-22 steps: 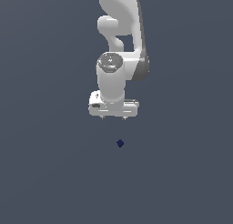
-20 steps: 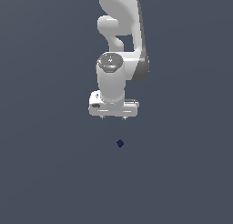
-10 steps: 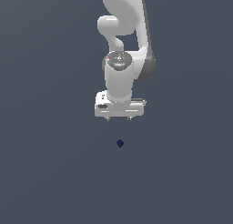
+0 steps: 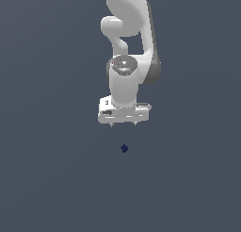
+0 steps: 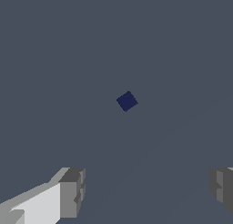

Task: Pick up the object and move it to a goal position.

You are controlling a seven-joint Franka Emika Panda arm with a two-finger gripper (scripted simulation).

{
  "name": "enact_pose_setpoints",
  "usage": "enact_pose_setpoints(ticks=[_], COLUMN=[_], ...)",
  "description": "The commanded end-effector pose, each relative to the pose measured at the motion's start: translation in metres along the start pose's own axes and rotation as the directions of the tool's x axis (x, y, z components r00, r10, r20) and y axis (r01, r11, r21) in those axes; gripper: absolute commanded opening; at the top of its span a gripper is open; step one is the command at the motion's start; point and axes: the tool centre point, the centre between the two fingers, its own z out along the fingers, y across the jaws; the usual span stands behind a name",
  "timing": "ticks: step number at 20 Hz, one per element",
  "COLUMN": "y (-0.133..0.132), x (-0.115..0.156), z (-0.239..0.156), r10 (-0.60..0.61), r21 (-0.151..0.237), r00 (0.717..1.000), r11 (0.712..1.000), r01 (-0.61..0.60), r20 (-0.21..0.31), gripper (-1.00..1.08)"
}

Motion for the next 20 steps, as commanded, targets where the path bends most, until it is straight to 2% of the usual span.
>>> enact_pose_setpoints(ticks=[1, 6, 10, 20], y=[0.0, -0.001, -0.001, -0.002], x=[0.003, 0.013, 0.023, 0.047], z=[0.004, 0.016, 0.029, 0.068], r10=[-0.029, -0.12, -0.219, -0.464], r21=[-0.002, -0.006, -0.009, -0.009], r00=[1.0, 0.993, 0.976, 0.886], r11=[1.0, 0.993, 0.976, 0.886], r01=[0.029, 0.12, 0.219, 0.464], r20=[0.001, 0.003, 0.005, 0.008], gripper=[1.0, 1.0, 1.0, 1.0])
